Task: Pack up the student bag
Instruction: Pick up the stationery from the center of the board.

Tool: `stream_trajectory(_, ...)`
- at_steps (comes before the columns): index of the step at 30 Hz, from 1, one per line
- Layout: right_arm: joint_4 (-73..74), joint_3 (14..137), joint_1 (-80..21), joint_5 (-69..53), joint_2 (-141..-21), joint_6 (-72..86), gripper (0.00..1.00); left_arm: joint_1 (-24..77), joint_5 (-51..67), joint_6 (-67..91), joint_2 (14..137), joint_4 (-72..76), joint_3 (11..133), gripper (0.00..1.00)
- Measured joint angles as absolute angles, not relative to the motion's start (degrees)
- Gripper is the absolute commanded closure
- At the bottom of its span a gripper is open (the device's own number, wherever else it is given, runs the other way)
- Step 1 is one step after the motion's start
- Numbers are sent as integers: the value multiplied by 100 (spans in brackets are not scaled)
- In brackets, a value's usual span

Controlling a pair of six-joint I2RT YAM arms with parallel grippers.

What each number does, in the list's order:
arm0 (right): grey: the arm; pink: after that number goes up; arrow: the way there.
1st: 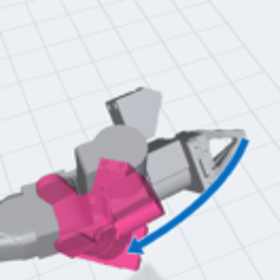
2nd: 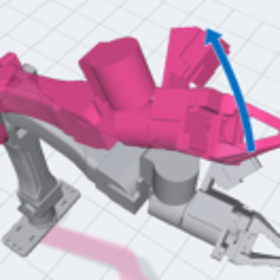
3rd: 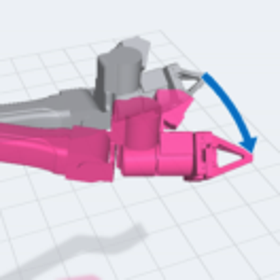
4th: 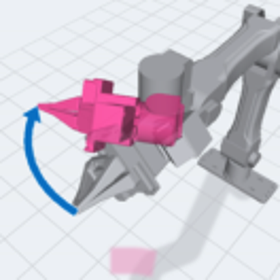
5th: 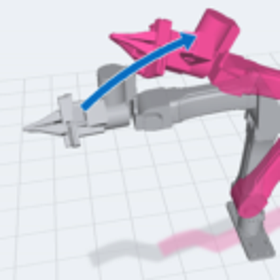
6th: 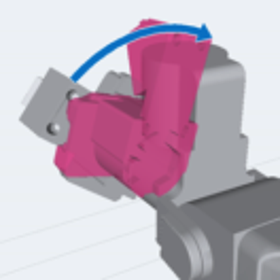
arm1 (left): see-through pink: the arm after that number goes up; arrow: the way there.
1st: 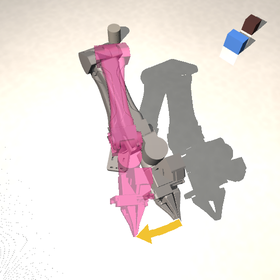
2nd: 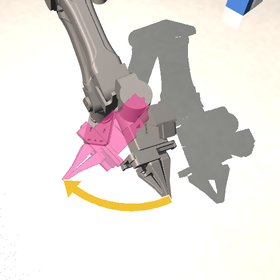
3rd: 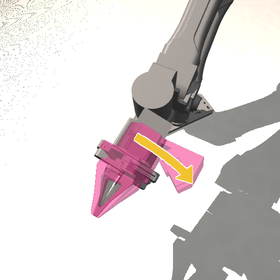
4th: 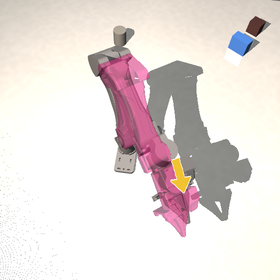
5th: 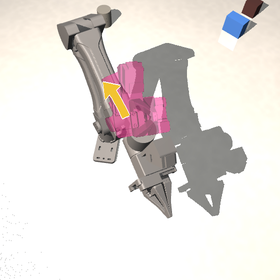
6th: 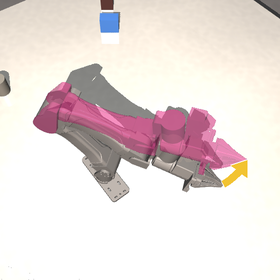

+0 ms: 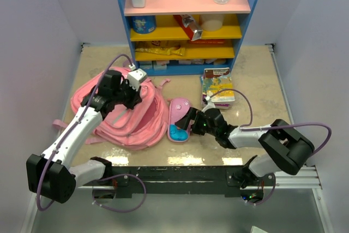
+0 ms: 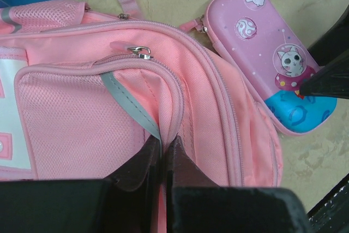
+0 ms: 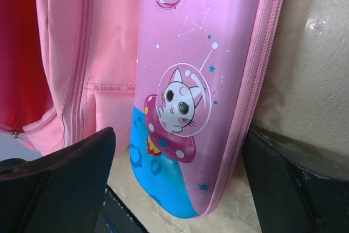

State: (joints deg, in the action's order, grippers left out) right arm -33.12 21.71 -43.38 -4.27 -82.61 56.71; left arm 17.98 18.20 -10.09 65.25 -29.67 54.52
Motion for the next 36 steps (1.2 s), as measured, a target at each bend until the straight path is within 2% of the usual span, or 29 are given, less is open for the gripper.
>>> stream_trajectory(5,-3323,2171,-4338,-556,-8184,5736,1,1767,1820,-1011,6558,-2967,5452,100)
stream_trajectory(8,-3297,2176,-4338,-554,-8040,5723,13,1763,1817,-1011,6558,-2969,5452,100)
stream_trajectory(11,-3299,2222,-4335,-554,-8040,5704,15,1761,1787,-1013,6558,-2969,5452,100)
stream_trajectory(36,-3183,2641,-4335,-556,-8095,5540,13,1726,1669,-1033,6558,-2971,5452,100)
